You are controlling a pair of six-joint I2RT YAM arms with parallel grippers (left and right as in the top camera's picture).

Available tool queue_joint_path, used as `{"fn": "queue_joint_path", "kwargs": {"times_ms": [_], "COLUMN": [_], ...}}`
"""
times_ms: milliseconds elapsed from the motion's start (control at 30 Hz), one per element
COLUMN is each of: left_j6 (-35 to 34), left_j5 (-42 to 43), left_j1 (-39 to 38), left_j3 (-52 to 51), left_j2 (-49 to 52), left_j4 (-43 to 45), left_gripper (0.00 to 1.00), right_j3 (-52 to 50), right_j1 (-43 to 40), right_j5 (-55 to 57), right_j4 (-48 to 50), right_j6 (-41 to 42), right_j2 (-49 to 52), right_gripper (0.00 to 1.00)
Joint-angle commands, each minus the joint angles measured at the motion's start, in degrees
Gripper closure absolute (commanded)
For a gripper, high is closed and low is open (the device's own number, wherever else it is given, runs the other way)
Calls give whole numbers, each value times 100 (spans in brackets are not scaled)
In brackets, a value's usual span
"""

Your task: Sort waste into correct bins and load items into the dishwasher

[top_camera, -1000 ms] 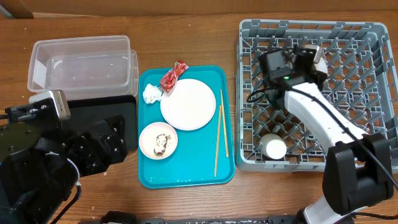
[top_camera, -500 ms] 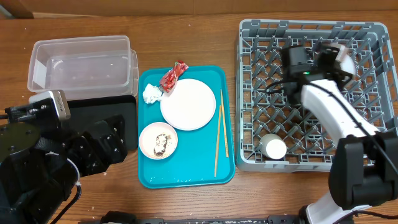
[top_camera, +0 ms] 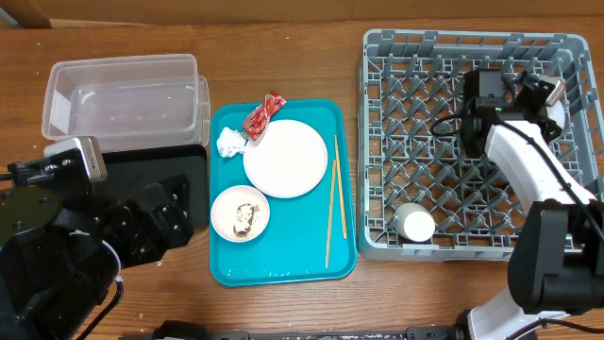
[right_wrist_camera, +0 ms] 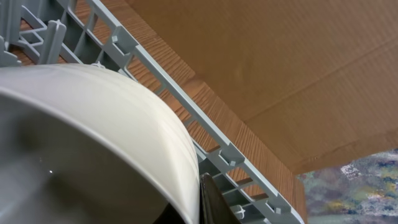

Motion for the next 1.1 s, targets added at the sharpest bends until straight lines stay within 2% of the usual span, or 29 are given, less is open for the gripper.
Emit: {"fn": "queue_joint_path", "kwargs": {"times_ms": [0,133,233,433,467,567,700,800,933,1067], "left_j6": [48,48,48,48,50,48,48,48,48,48], "left_j5": [4,4,4,4,4,4,4,4,4,4], "left_j1": [9,9,9,9,9,9,9,9,9,9], "left_j3": [42,42,42,42,42,42,42,42,42,42], "left_j2": [9,9,9,9,9,9,9,9,9,9], "left_j4": [11,11,11,11,11,11,11,11,11,11], "left_gripper": [0,0,0,0,0,0,0,0,0,0], "right_j3": [-234,-243,-243,-243,-243,-236,-188,-109,44,275], "right_j1": [72,186,354,907,997,1189,1440,1705,2087,2643], "right_j5": [-361,-229,-442,-260,-181,-94,-107,-107,-214,-1462], "right_j4": [28,24,-155,-372,-372,-426,-605,-699,-868,-964], "right_j6": [26,22,31,286,284,284,313,308,306,258], "right_j2": [57,59,59,59,59,44,-74,-291,-699,-1198], "right_gripper": [96,96,91,91,89,61,43,34,29,26]}}
